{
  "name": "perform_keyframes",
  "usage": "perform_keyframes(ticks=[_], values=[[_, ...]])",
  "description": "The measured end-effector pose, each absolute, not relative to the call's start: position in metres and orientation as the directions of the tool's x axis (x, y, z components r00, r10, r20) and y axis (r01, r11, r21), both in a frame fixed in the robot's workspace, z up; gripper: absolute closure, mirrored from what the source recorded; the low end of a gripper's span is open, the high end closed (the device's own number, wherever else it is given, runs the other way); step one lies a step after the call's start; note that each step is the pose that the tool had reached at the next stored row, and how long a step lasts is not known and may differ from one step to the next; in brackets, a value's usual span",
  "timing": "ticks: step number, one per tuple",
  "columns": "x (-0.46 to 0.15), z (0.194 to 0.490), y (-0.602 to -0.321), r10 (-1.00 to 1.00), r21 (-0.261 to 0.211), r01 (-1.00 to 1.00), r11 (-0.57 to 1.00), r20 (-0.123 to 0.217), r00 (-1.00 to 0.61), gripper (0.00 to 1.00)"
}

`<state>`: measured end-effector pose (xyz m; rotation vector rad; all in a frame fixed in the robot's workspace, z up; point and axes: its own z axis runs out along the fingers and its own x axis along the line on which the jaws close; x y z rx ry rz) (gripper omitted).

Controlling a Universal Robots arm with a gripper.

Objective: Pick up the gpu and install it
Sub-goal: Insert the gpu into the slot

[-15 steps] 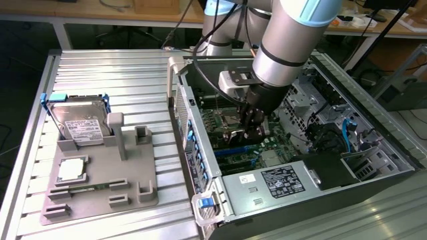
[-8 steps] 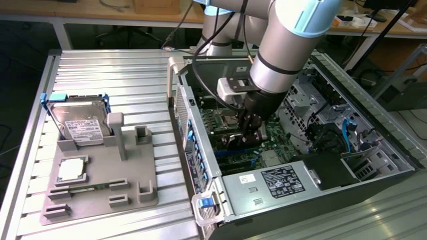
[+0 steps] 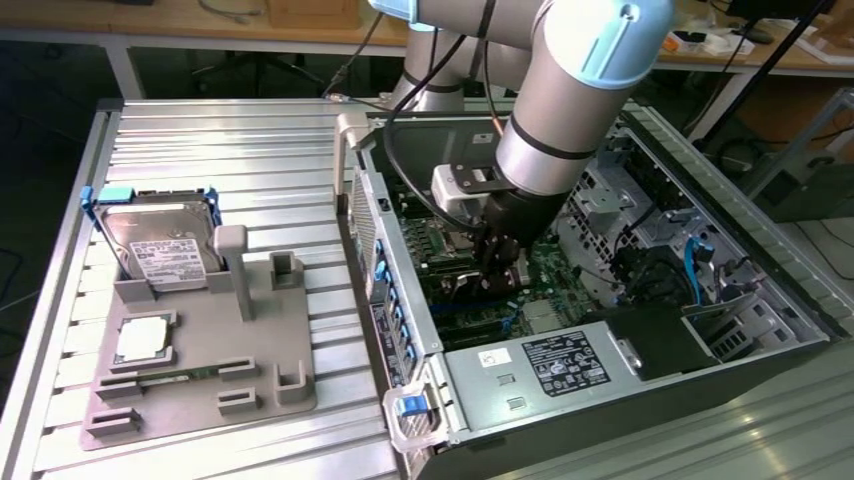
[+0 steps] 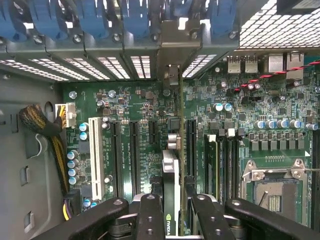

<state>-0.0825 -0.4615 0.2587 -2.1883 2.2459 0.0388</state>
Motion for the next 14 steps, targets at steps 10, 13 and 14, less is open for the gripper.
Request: perform_keyframes(ticks=[10,13,14], values=[[-0.0825,0.2571,-0.4615,-0.999,0.014,-1.0,0.026,-0.021,-0.026,0.73],[-0.0825,0.2569,-0.4614,-0.999,0.014,-1.0,0.026,-0.021,-0.026,0.73],[-0.0825,0.2569,-0.4615,-0.999,0.014,-1.0,0.026,-0.021,-0.026,0.73]])
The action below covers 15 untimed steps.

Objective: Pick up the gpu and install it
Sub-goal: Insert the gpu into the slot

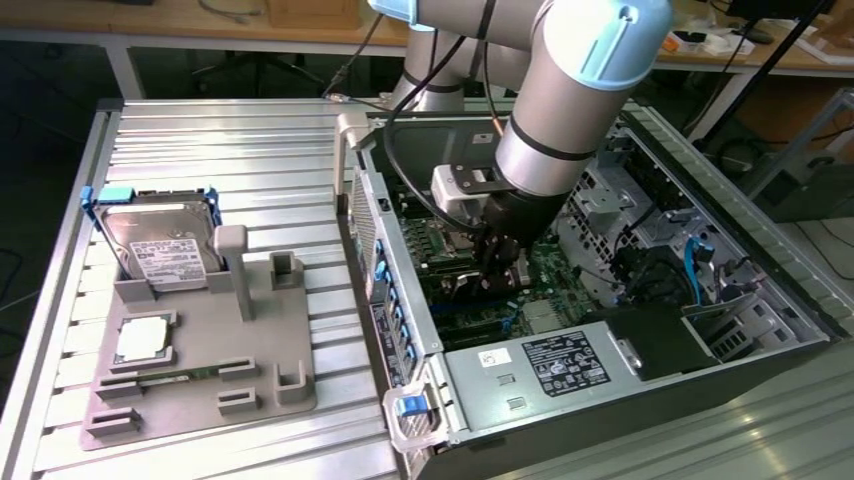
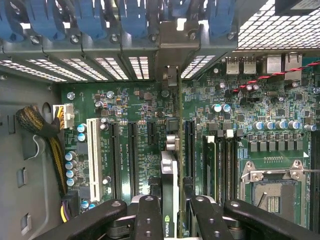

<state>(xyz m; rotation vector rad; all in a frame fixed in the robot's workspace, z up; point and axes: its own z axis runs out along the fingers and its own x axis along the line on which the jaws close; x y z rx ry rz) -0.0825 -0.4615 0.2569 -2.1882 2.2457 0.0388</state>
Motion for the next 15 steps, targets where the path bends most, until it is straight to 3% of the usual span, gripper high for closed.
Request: perform_keyframes(ticks=[15], values=[[-0.0825,0.2591,-0.4663,-0.999,0.014,-1.0,0.026,-0.023,-0.026,0.73]])
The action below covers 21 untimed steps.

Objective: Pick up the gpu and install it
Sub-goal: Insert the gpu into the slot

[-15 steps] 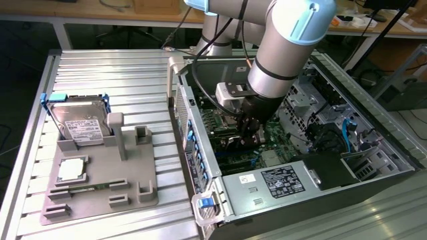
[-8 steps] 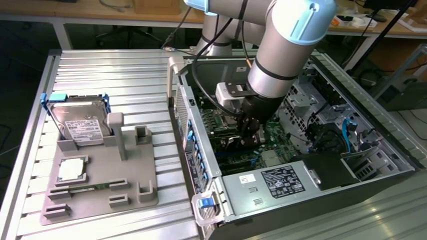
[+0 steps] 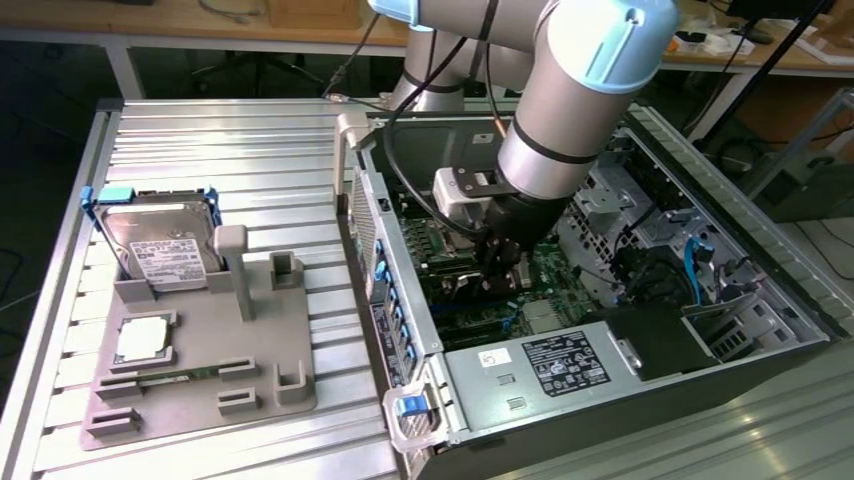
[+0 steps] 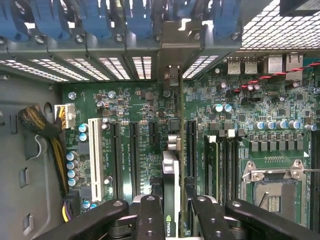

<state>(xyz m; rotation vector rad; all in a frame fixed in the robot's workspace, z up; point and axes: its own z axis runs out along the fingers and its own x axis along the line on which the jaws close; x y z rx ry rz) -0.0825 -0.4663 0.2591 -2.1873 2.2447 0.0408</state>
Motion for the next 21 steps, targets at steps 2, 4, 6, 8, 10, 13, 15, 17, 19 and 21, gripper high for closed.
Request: perform_keyframes(ticks=[2,4,6,8,10,13,15,17,19,21], values=[[-0.0826,0.2612,-0.4675,-0.999,0.014,-1.0,0.026,-0.023,-0.026,0.73],[-0.0828,0.2611,-0.4677,-0.999,0.014,-1.0,0.026,-0.023,-0.026,0.73],[-0.0834,0.2612,-0.4678,-0.999,0.014,-1.0,0.026,-0.023,-0.026,0.73],[-0.0836,0.2612,-0.4672,-0.999,0.013,-1.0,0.026,-0.023,-0.026,0.73],[-0.0836,0.2611,-0.4659,-0.999,0.013,-1.0,0.026,-0.023,-0.026,0.73],[-0.0834,0.2611,-0.4648,-0.999,0.013,-1.0,0.025,-0.023,-0.026,0.73],[-0.0833,0.2611,-0.4633,-0.999,0.013,-1.0,0.025,-0.023,-0.025,0.73],[-0.0826,0.2611,-0.4632,-0.999,0.013,-1.0,0.024,-0.023,-0.024,0.73],[-0.0822,0.2612,-0.4629,-0.999,0.013,-1.0,0.023,-0.023,-0.024,0.73],[-0.081,0.2611,-0.4627,-0.999,0.013,-1.0,0.023,-0.024,-0.023,0.73]])
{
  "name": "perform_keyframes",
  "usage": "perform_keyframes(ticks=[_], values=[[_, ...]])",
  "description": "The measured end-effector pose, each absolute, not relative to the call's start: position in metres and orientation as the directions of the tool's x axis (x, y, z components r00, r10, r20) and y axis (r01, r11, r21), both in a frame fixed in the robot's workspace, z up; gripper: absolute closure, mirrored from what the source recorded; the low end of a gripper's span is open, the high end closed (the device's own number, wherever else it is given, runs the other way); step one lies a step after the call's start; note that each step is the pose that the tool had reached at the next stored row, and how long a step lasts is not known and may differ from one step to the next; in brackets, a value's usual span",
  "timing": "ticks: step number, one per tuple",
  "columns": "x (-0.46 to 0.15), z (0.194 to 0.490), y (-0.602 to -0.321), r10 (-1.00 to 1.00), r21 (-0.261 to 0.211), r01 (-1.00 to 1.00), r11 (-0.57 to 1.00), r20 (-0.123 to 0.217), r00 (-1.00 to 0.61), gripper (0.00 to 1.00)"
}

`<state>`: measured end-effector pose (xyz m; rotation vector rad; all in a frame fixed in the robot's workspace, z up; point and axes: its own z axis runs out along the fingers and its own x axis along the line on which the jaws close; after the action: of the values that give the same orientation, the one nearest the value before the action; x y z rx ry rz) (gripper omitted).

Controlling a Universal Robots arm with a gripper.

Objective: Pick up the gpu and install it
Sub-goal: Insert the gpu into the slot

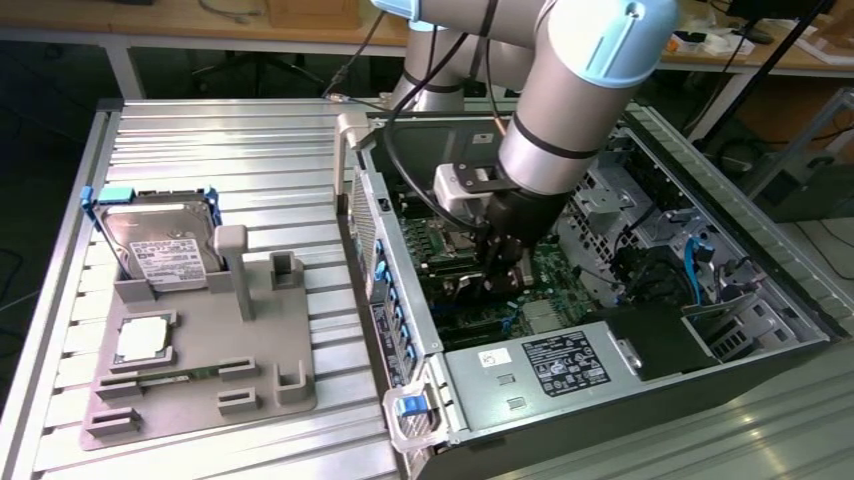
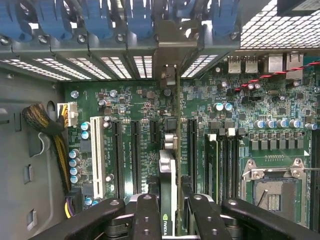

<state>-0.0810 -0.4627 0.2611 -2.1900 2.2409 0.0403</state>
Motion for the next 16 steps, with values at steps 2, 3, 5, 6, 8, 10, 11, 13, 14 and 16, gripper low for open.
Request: perform_keyframes(ticks=[2,3,5,6,8,10,11,13,14,16], values=[[-0.0803,0.2611,-0.4626,-0.999,0.013,-1.0,0.023,-0.025,-0.023,0.73],[-0.0801,0.2612,-0.4621,-0.999,0.014,-1.0,0.023,-0.023,-0.023,0.73],[-0.08,0.2612,-0.4609,-1.0,0.016,-1.0,0.023,-0.017,-0.023,0.73],[-0.08,0.2612,-0.4609,-1.0,0.016,-1.0,0.023,-0.017,-0.023,0.73],[-0.0801,0.2612,-0.4609,-1.0,0.016,-1.0,0.023,-0.017,-0.023,0.73],[-0.0801,0.2612,-0.4609,-1.0,0.016,-1.0,0.023,-0.016,-0.023,0.73],[-0.0801,0.2612,-0.4609,-1.0,0.016,-1.0,0.023,-0.016,-0.023,0.73],[-0.0801,0.2612,-0.4609,-1.0,0.016,-1.0,0.023,-0.016,-0.023,0.73],[-0.0801,0.2612,-0.4609,-1.0,0.016,-1.0,0.023,-0.017,-0.023,0.73],[-0.0801,0.2612,-0.4609,-1.0,0.016,-1.0,0.023,-0.017,-0.023,0.73]])
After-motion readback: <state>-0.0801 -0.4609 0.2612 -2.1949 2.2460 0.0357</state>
